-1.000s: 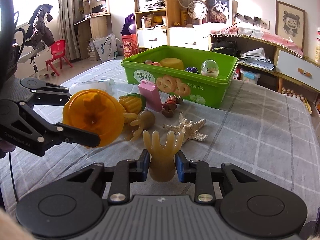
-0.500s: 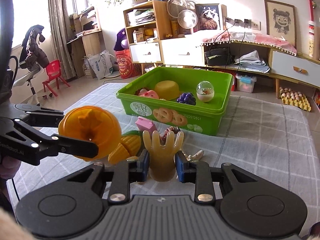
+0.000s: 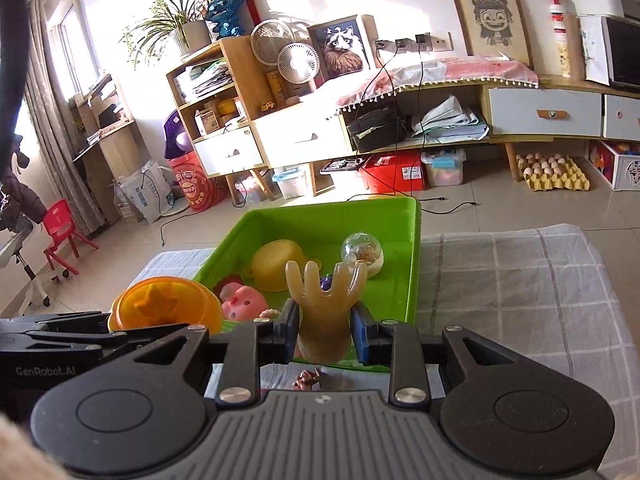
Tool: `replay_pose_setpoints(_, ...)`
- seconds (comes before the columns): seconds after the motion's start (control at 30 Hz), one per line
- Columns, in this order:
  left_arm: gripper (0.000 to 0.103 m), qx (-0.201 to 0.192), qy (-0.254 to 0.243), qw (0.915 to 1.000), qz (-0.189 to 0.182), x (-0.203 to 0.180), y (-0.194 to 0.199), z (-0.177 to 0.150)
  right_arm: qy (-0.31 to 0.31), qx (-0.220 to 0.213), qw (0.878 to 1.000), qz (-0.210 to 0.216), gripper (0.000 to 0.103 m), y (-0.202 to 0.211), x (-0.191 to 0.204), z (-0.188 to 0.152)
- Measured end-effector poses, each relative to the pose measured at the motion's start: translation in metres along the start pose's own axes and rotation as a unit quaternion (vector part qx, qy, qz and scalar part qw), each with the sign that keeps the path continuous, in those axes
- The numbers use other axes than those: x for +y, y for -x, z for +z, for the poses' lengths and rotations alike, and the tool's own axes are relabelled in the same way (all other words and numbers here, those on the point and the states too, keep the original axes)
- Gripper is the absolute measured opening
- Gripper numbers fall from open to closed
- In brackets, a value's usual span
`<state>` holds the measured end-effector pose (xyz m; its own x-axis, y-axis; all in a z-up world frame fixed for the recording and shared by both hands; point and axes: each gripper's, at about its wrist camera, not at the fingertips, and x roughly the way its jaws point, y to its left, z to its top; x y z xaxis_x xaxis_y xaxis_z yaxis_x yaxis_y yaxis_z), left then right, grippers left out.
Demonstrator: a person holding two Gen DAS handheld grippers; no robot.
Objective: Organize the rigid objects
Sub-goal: 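Carry the orange lid and tan hand toy over the green bin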
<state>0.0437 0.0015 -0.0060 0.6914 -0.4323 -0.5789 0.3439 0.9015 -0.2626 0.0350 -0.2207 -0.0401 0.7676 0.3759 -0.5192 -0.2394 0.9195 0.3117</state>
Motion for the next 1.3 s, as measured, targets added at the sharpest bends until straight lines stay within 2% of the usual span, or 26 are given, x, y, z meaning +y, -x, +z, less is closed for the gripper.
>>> replay_pose_setpoints(0.13,0.059,0.016,-0.024,0.9996,0.009,0.004,-0.020,0.022,-0.029,0.004,1.000,0.004,0.000,-0.013,-0.012,0.009)
replay_pose_setpoints(0.4,0.059,0.052,-0.023,0.9983,0.013,0.015,-0.068,0.045,-0.121,0.008,0.992,0.033,0.000,-0.030,-0.035,0.014)
replay_pose_setpoints(0.57,0.059,0.092,-0.041,0.9944,0.031,0.021,-0.099,0.052,-0.114,0.017,0.993,0.033,0.000,-0.037,-0.035,0.012)
replay_pose_setpoints(0.7,0.059,0.127,-0.078,0.9872,0.058,0.021,-0.116,0.046,-0.109,0.027,0.993,0.026,0.000,-0.045,-0.034,0.010)
replay_pose_setpoints(0.8,0.059,0.128,-0.095,0.9851,0.064,0.022,-0.120,0.043,-0.103,0.034,0.994,0.022,0.000,-0.049,-0.033,0.008)
replay_pose_setpoints(1.1,0.059,0.137,-0.099,0.9829,0.073,0.029,-0.139,0.046,-0.090,0.031,0.995,0.013,0.000,-0.055,-0.030,0.005)
replay_pose_setpoints(1.23,0.059,0.130,-0.089,0.9853,0.065,0.031,-0.143,0.043,-0.091,0.031,0.995,0.014,0.000,-0.055,-0.030,0.005)
replay_pose_setpoints(1.27,0.060,0.128,-0.089,0.9858,0.063,0.031,-0.142,0.042,-0.089,0.031,0.995,0.015,0.000,-0.055,-0.029,0.005)
replay_pose_setpoints(1.3,0.066,0.124,-0.091,0.9859,0.064,0.030,-0.141,0.041,-0.088,0.031,0.996,0.018,0.000,-0.054,-0.028,0.005)
